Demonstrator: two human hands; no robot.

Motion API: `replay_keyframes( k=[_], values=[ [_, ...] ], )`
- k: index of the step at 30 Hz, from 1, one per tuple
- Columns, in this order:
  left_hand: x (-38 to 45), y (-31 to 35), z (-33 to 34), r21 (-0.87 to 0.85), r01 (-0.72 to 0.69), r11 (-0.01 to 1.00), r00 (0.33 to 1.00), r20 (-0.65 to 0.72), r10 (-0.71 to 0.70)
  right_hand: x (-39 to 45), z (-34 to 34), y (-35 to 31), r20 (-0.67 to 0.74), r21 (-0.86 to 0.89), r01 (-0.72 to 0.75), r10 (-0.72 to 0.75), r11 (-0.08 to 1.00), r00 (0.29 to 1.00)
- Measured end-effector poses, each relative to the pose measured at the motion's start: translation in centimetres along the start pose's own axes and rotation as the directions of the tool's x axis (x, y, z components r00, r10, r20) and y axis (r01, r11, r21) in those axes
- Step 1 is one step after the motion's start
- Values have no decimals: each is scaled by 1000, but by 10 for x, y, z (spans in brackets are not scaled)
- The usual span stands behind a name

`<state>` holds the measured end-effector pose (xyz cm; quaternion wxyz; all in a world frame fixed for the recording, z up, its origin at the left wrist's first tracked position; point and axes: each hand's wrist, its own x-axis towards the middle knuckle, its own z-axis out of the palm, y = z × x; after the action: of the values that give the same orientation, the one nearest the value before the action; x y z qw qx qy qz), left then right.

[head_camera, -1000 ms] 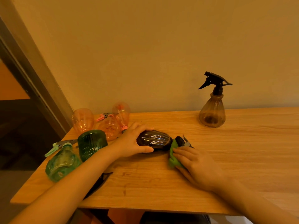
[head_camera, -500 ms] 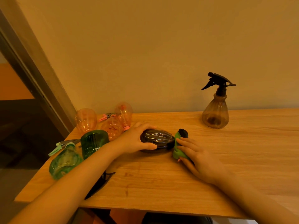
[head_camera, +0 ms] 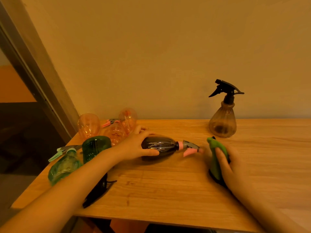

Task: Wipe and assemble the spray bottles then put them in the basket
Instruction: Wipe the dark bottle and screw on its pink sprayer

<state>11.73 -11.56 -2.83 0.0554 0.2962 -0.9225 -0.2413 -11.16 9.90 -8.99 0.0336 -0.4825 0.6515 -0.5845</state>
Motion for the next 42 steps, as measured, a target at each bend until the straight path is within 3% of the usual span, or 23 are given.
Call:
replay_keyframes(
  k=[5, 8, 11, 16, 22, 27, 32, 36, 39, 42],
  values=[
    [-3, 2, -6, 51, -27, 998, 1000, -8, 27, 3, -4, 2, -92, 182, -223, 242, 958, 966],
    [-7, 2, -5, 68, -102, 993, 991, -75, 107, 2, -3, 3, -72, 181, -245, 262, 952, 962],
    [-12, -2, -1, 204, -199, 959, 973, -79, 218, 1, -3, 5, -67, 139, -250, 261, 958, 963],
    [-11, -12, 10, 293, -177, 940, 975, -76, 207, 1, -3, 4, -66, 138, -263, 274, 955, 959],
    [-15, -10, 4, 63, -174, 983, 978, -104, 180, 0, -4, 0, -91, 160, -266, 282, 951, 955],
    [-16, -15, -2, -186, -27, 982, 998, 49, 37, 0, -3, -1, -102, 157, -277, 294, 948, 950],
    [-9, -18, -8, -154, -14, 988, 999, 37, 20, 0, -4, -2, -105, 157, -274, 292, 949, 951],
    [-6, -16, -18, -246, -32, 969, 997, 60, 49, 0, -4, -1, -109, 155, -261, 279, 953, 954],
    [-6, -13, -19, -200, -50, 979, 994, 82, 67, 0, -4, 1, -113, 153, -258, 276, 954, 954],
    [-7, -10, -12, -111, -75, 991, 997, 18, 77, 0, -3, 2, -106, 148, -250, 266, 957, 958]
  ],
)
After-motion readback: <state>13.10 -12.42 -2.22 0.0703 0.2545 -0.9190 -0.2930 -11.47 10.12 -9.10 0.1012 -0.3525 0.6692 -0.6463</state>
